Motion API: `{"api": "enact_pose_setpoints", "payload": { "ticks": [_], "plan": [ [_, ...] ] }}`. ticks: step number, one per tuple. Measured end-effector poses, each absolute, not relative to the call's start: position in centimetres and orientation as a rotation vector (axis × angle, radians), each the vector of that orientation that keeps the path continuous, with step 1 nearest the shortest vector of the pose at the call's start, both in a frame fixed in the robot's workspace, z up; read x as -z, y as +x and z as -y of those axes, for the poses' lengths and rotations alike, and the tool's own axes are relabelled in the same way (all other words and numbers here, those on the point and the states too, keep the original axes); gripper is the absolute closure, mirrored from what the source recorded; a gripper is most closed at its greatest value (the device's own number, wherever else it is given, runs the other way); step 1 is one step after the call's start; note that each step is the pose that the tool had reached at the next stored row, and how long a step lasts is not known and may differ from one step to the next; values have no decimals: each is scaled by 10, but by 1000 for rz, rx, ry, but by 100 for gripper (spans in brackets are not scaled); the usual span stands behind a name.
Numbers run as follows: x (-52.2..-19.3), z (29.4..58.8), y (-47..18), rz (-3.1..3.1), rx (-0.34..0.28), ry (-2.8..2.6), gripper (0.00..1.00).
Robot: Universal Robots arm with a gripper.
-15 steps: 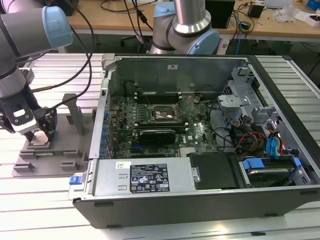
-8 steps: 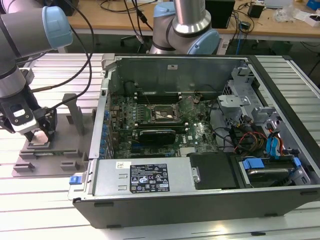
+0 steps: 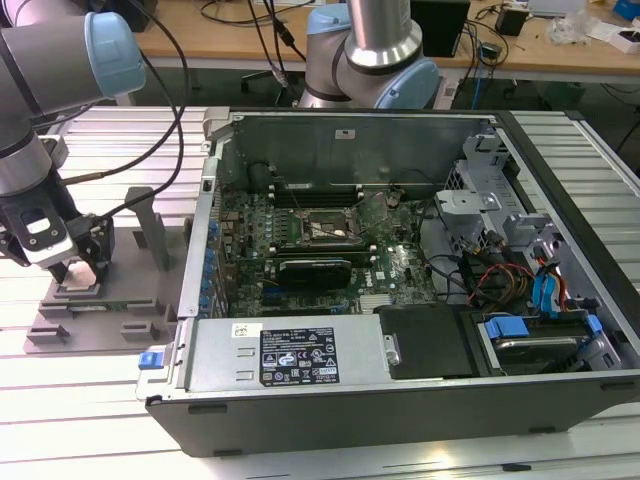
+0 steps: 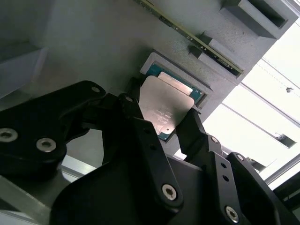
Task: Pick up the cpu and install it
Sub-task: 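Pick up the cpu and move it towards the insertion slot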
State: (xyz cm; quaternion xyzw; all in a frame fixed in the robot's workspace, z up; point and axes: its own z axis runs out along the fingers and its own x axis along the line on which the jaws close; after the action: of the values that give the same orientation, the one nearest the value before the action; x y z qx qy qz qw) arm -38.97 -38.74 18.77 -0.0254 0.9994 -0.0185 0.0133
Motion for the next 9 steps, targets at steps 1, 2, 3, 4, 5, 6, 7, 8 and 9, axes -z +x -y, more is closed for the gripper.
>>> {"api": "enact_pose_setpoints", "payload": {
  "ticks": [1, 2, 3, 4, 5, 6, 7, 8, 9],
  "plan": [
    [-189, 387, -390, -3113, 58, -79, 45],
    [-191, 387, -390, -3113, 58, -79, 45],
    [-192, 387, -390, -3113, 58, -79, 45],
    [-194, 387, -390, -3113, 58, -79, 45],
    [-196, 387, -390, -3113, 58, -79, 45],
    [-198, 387, -390, -3113, 58, -79, 45],
    [-199, 387, -390, -3113, 58, -79, 45],
    [-200, 387, -390, -3113, 58, -79, 45],
    [-201, 387, -390, -3113, 58, -79, 45]
  ]
}}
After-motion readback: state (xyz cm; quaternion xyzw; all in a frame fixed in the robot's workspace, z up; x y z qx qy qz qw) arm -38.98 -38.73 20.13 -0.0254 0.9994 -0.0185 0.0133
